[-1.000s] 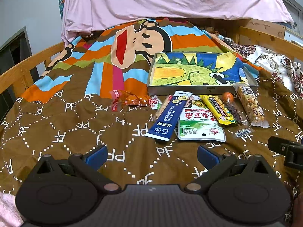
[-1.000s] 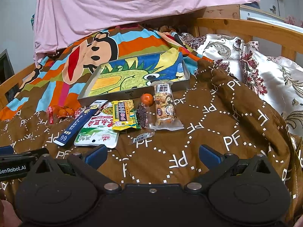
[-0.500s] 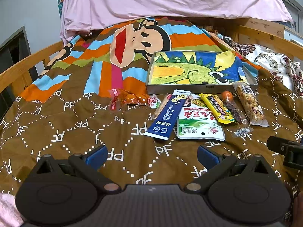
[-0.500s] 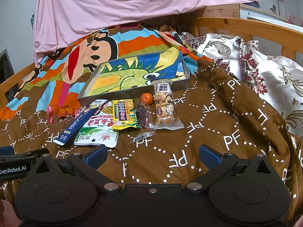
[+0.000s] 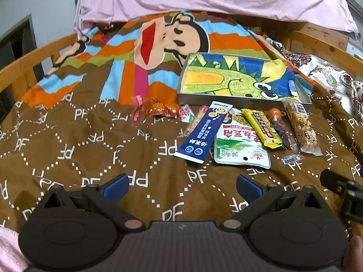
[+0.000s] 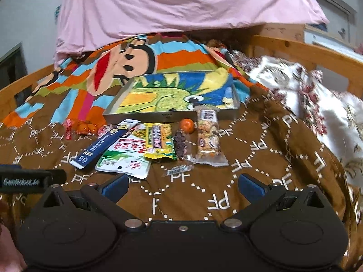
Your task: Organize snacks
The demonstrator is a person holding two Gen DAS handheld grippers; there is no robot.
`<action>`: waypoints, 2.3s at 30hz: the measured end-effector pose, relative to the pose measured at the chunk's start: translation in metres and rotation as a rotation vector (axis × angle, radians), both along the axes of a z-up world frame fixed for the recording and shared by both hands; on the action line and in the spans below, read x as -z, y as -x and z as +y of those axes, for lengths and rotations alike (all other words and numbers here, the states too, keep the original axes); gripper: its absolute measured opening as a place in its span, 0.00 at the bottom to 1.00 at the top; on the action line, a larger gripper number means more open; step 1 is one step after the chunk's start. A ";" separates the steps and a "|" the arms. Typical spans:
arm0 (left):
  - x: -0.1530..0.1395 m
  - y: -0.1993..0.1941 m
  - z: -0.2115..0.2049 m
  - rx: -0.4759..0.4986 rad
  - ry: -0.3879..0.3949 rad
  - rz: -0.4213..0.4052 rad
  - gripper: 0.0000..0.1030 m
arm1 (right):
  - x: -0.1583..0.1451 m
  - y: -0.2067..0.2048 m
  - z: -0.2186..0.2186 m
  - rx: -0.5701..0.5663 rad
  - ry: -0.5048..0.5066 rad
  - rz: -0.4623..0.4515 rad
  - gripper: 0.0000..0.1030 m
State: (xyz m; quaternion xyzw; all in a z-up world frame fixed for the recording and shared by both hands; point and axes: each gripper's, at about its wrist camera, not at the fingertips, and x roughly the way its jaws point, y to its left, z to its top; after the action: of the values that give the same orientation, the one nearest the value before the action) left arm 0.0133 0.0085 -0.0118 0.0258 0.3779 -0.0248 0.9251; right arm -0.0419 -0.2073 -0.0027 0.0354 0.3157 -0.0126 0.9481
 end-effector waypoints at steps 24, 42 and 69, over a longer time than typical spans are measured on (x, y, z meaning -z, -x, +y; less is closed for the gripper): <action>0.008 -0.132 0.016 0.246 0.043 0.062 0.99 | 0.018 -0.107 -0.001 -0.348 -0.049 0.024 0.99; 0.031 -0.149 0.003 0.430 0.144 0.130 0.60 | 0.053 -0.156 0.003 -0.351 -0.094 0.127 0.68; 0.037 -0.144 0.004 0.344 0.206 0.187 0.38 | 0.053 -0.149 0.012 -0.358 -0.109 0.177 0.56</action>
State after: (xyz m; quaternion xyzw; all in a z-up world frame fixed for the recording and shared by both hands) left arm 0.1569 0.0129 -0.0492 -0.0074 0.4477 -0.2231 0.8658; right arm 0.1071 -0.1958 -0.0557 0.0288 0.3991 0.1704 0.9005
